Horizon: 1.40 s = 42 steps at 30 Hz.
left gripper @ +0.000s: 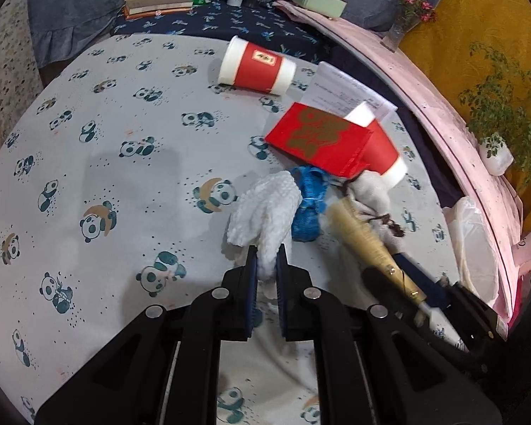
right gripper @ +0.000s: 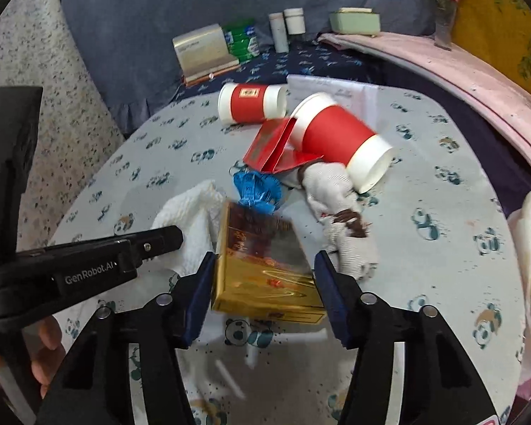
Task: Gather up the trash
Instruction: 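Lift the cloth and gold box and carry them toward the trash bin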
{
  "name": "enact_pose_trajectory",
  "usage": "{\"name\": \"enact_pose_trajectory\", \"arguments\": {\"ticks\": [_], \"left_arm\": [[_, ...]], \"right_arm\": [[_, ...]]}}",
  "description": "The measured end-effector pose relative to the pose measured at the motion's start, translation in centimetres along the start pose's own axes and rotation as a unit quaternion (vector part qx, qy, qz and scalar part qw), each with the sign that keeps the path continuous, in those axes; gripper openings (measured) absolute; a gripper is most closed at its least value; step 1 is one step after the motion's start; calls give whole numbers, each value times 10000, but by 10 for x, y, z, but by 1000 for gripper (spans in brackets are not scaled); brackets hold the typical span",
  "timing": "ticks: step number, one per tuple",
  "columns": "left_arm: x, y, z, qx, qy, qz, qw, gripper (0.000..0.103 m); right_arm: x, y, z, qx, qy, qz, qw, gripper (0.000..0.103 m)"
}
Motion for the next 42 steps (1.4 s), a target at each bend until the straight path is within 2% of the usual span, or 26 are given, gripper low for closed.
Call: {"name": "enact_pose_trajectory", "arguments": {"ticks": [5, 9, 19, 25, 35, 42], "left_arm": [[-19, 15, -6, -100, -163, -84, 9998, 9], [-28, 20, -13, -112, -272, -98, 9995, 9], [-67, 29, -31, -107, -665, -237, 9974, 9], [-101, 33, -36, -132, -939, -353, 9949, 9], [-171, 29, -51, -71, -1492, -606, 9869, 9], [-235, 19, -66, 21, -1992, -845, 9763, 9]], "right_arm": [[-19, 12, -7, 45, -335, -188, 9993, 13], [-26, 24, -17, -12, -502, -179, 9986, 12], [-43, 66, -20, -472, -753, -308, 9956, 12], [-62, 94, -19, -748, -942, -545, 9912, 12], [-116, 143, -32, -1168, -1467, -1000, 9772, 12], [-164, 176, -52, -1386, -1925, -1410, 9612, 12]]}}
Point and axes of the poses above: each gripper's, at about its wrist camera, not at the fingertips, and y roughly against the way its jaws point, x to its left, z to its top, the point moved 5 cm from there along -y, roughly the way its jaws point, and after that the axes turned 7 degrees about y, right-handed, at the moved point
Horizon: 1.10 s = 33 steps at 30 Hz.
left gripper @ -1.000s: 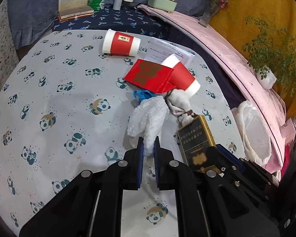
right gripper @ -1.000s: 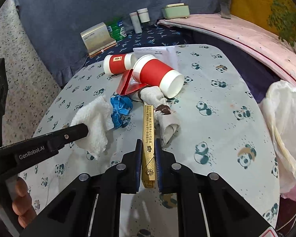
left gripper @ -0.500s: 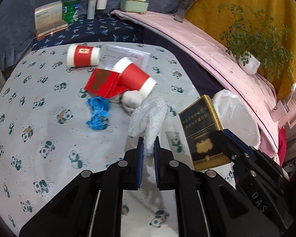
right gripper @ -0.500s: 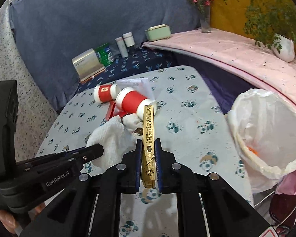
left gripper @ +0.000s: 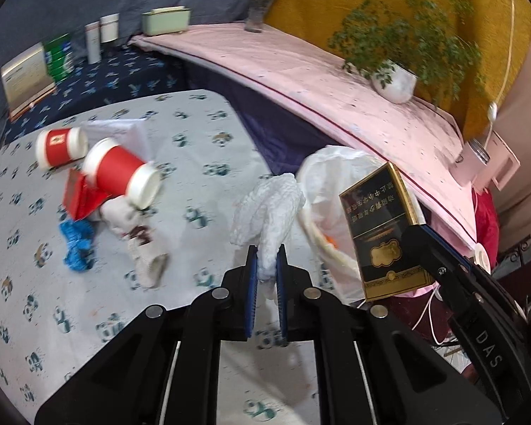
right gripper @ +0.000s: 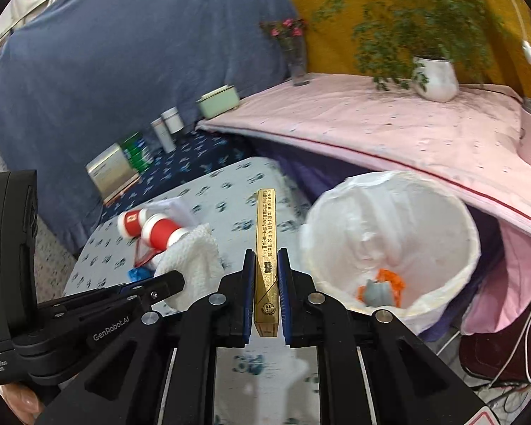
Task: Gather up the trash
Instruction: 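Lift the cloth and gold box and carry them toward the trash bin, then open both tools over the bin to drop the cloth and gold box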
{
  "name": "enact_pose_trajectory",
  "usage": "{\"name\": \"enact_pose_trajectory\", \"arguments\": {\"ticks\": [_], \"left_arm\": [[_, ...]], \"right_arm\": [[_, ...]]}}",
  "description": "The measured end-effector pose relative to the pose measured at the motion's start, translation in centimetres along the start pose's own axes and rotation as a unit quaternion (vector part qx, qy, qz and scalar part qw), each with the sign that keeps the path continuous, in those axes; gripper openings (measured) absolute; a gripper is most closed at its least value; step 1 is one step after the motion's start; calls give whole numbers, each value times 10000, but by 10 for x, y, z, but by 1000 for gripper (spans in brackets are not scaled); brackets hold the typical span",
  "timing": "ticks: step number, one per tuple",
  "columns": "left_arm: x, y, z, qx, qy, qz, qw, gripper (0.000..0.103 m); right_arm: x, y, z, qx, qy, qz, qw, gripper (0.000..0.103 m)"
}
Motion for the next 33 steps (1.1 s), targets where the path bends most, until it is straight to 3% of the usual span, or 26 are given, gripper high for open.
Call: {"name": "enact_pose_trajectory", "arguments": {"ticks": [12, 20, 21, 24, 25, 33], "left_arm": [[-84, -51, 3, 296, -631, -364, 9969, 10], [-106, -82, 6, 488, -696, -515, 9950, 10], [-106, -84, 8, 495, -682, -521, 9951, 13], [-103, -89, 12, 460, -546, -436, 9965, 39], [-101, -88, 13, 418, -501, -426, 9970, 44], [-86, -87, 20, 352, -359, -352, 9981, 44]], "right_arm": [[-87, 14, 1, -169, -582, -643, 9961, 12], [-116, 7, 0, -147, -748, -798, 9939, 12], [-119, 6, -1, -144, -763, -807, 9937, 12], [-124, 1, 0, -132, -785, -834, 9933, 12], [-124, 0, -1, -132, -782, -839, 9933, 12], [-121, -8, 2, -101, -727, -804, 9941, 12]]}}
Point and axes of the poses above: each gripper's, at about its wrist camera, not at the fingertips, and y roughly against the way its jaws point, x to its left, z to its top, the point moved 5 cm from there along -y, roughly the way its jaws point, and after that the axes turned 7 degrees about y, right-handed, at the moved point
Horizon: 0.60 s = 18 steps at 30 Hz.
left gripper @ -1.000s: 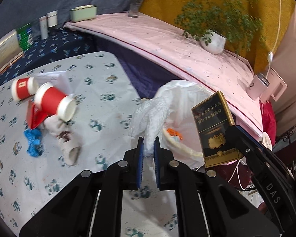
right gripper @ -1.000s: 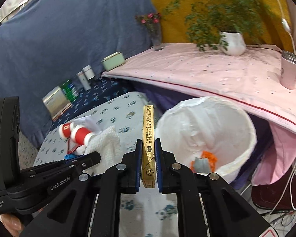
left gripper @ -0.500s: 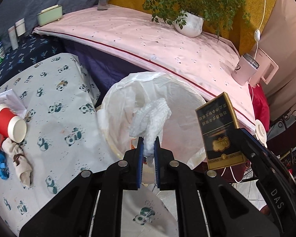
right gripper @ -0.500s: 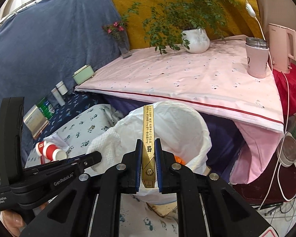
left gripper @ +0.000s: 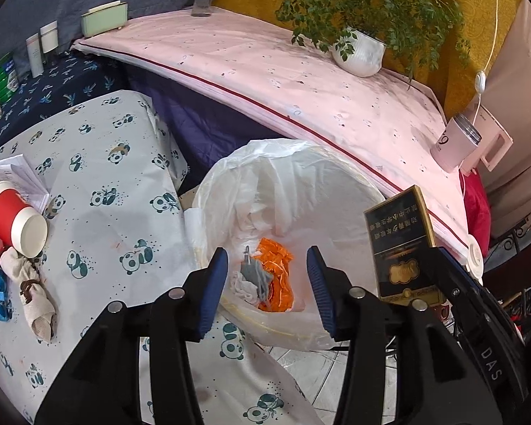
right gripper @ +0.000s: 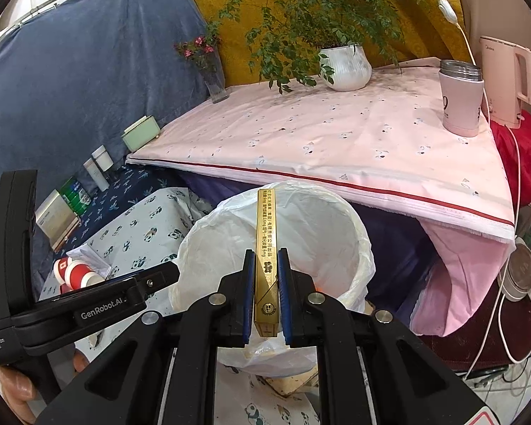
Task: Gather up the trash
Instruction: 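Open both tools over the bin to drop the cloth and gold box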
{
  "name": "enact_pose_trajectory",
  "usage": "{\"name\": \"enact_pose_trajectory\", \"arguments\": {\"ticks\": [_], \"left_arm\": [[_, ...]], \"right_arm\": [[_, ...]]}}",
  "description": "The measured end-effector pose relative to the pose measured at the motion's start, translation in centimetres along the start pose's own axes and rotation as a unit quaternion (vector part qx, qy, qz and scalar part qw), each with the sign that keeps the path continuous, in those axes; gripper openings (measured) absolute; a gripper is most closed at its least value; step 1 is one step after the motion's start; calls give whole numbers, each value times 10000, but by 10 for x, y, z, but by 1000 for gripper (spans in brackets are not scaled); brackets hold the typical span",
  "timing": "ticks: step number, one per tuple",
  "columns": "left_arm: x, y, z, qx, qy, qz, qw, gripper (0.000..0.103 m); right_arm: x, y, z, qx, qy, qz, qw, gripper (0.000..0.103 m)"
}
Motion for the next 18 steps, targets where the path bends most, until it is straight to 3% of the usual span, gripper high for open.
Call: {"name": "enact_pose_trajectory", "arguments": {"ticks": [12, 13, 16, 18], "left_arm": [[21, 12, 2, -152, 130, 139, 9997, 47], [23, 13, 2, -168, 147, 170, 9996, 51], [33, 16, 3, -269, 241, 315, 9989, 62], [41, 19, 3, -330, 313, 415, 9981, 66]], "right_arm": [[22, -12, 11, -19, 188, 14, 9998, 13], [24, -12, 13, -80, 203, -14, 9998, 16], [29, -9, 18, -210, 244, -72, 9995, 40], [34, -6, 20, -257, 266, -37, 9993, 42]]}}
Point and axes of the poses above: each gripper's, at about its wrist camera, not at the fingertips, and y roughly against the way its jaws point, x to its left, z to its top, the point moved 5 cm from there along -y, roughly the way its jaws point, and after that the axes turned 7 degrees about y, right-handed, at the moved point
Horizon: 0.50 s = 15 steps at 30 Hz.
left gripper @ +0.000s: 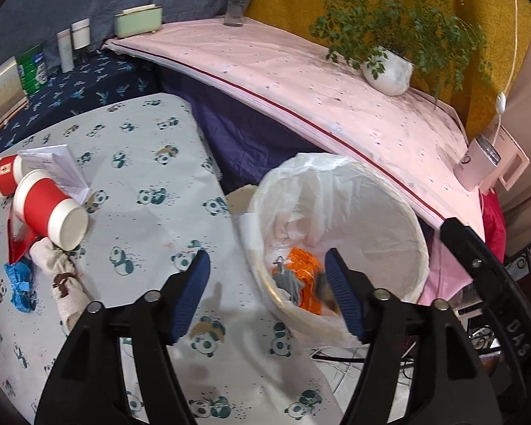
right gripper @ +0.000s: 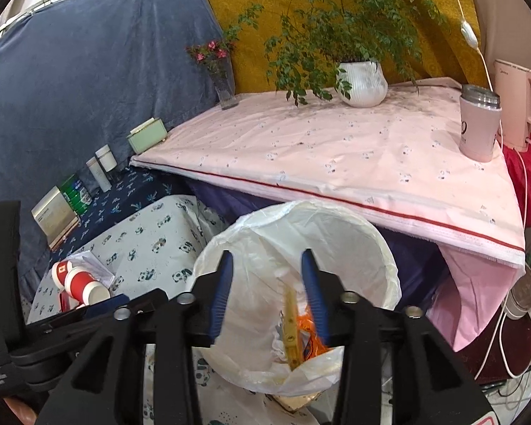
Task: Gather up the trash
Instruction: 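Open both tools over the bin to drop the cloth and gold box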
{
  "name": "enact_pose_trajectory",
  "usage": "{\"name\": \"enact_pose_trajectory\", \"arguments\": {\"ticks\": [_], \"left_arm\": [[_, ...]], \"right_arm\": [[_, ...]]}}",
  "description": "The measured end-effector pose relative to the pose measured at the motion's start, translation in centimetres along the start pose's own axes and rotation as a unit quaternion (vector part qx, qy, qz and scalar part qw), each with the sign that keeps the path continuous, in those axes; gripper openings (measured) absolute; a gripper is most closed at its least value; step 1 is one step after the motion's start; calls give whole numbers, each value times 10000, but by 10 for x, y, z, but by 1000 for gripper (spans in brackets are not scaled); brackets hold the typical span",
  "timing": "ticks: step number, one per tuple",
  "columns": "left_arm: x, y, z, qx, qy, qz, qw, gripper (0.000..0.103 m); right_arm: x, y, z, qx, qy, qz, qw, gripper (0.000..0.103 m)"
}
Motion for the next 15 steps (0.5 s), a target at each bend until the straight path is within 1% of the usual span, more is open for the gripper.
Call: {"name": "enact_pose_trajectory", "arguments": {"ticks": [6, 10, 15], "left_arm": [[22, 8, 0, -44, 200, 136, 9997, 66], [40, 17, 0, -111, 356, 239, 9990, 66], [67, 31, -3, -200, 533, 392, 9976, 67]], "right_arm": [[21, 6, 1, 10, 141, 119, 9998, 43], [37, 11, 0, 8, 231, 210, 9995, 48], [66, 15, -1, 34, 411, 360, 9985, 48]]}}
Point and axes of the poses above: each gripper's, at about its wrist camera, not at the fingertips, and y roughly against the way its jaws point, x to its left, z to its top, the point moved 5 cm from there along -y, roughly the way its jaws point, and after that the axes turned 7 degrees about y, right-handed, at the moved point
